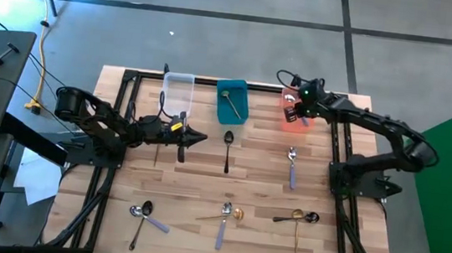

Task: Sort silverware by color (type)
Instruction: Put the top center purple spoon into the orange bin, then put the top left black spoon into the transparent bin

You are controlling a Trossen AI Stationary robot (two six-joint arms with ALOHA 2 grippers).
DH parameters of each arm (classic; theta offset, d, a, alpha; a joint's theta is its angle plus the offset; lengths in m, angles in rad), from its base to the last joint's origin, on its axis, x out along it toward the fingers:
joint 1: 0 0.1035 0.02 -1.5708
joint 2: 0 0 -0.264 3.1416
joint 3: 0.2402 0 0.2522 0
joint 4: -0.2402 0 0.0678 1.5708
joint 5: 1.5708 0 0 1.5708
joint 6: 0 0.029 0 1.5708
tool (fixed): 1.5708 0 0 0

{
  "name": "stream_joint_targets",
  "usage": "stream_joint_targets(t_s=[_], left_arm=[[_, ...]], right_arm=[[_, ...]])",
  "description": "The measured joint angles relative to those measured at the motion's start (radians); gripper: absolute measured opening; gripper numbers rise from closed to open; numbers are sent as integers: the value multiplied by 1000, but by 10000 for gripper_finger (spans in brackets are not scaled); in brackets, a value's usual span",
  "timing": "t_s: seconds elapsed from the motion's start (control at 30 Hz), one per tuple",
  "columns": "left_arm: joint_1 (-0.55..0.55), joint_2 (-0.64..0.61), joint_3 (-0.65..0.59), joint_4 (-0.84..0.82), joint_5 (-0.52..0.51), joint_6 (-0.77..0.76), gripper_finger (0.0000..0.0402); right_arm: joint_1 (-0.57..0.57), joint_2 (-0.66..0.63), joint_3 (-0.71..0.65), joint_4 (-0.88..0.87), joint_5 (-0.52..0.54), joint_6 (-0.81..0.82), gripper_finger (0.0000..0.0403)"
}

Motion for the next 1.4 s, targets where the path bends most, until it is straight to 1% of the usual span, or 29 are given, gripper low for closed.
stream_joint_targets(t_s=[0.1,0.23,0.57,0.63,0.73,0.87,0.97,1.07,1.13,1.2,1.27,1.3,1.4], left_arm=[[3,0,12,-1,0,8,3],[6,0,18,-4,0,9,3],[21,0,18,-11,0,0,3],[24,0,18,-11,1,1,3],[24,0,18,-12,8,25,3],[37,-4,18,-16,16,32,3],[70,-43,19,-52,60,33,3],[112,-127,19,-168,130,19,2],[140,-202,19,-279,180,23,1],[165,-285,21,-416,215,32,1],[186,-374,49,-609,232,45,1],[192,-419,72,-721,233,60,1],[196,-517,178,-1088,204,137,0]], right_arm=[[-30,24,-38,68,-15,-11,32],[-55,68,-43,119,-15,-27,32],[-101,209,7,148,-20,-69,37],[-104,222,16,145,-20,-52,50],[-106,222,30,133,-23,-39,85],[-103,184,78,82,-16,-67,131],[-82,127,125,33,-12,-130,139],[-42,54,134,27,-34,-196,115],[-19,6,111,71,-98,-212,84],[4,-29,60,145,-176,-212,48],[35,-58,-5,256,-214,-208,16],[51,-73,-37,320,-219,-202,8],[105,-115,-124,490,-221,-184,14]])
